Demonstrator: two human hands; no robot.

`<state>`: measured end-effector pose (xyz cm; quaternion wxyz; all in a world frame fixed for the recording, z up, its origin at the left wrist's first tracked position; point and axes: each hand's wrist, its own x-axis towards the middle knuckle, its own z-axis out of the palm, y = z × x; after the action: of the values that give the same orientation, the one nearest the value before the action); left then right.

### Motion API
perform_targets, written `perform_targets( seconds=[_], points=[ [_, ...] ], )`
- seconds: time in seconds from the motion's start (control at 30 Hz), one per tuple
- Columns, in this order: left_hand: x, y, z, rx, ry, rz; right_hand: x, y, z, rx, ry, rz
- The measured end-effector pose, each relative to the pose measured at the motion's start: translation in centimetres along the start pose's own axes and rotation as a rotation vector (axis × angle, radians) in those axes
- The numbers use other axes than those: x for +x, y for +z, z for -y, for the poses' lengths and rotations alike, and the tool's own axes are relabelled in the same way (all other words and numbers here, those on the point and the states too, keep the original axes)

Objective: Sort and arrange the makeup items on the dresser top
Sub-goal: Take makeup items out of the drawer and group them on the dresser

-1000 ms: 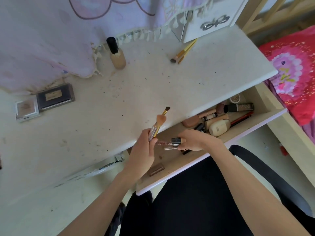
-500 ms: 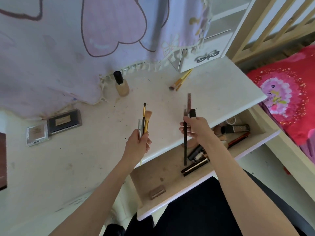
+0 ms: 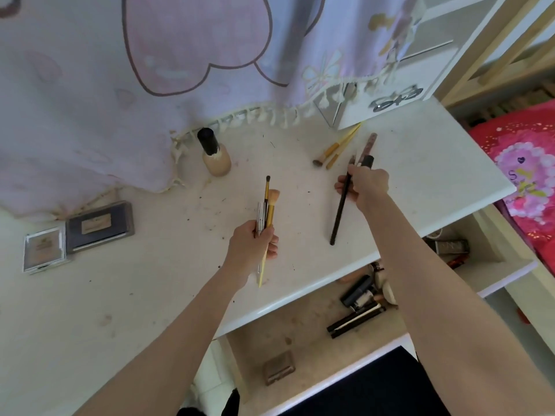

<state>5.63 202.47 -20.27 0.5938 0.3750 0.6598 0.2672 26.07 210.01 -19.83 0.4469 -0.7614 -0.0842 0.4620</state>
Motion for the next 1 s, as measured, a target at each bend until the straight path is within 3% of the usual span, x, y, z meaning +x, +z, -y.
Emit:
perform_targets(
  seconds=[0.2,0.5,0.77,1.0],
  points=[
    [2.6,1.1,-1.3,0.041,0.007,-0.075,1.5,1.3,2.4,-0.143,-0.089,-0.100],
    [8.3,3.4,-7.1,0.530,0.190,-0.231,3.0,1.4,1.8,-0.414,-0.193,-0.190],
    [12.2,6.9,-9.5,0.697,0.336,-0.196,4.8,0.5,0.6,-0.437,-0.298,-0.210],
    [13.2,9.2,-9.6,0.627,0.527,-0.110,4.5,0.4,0.0,-0.465,-0.418,-0.212]
  ],
)
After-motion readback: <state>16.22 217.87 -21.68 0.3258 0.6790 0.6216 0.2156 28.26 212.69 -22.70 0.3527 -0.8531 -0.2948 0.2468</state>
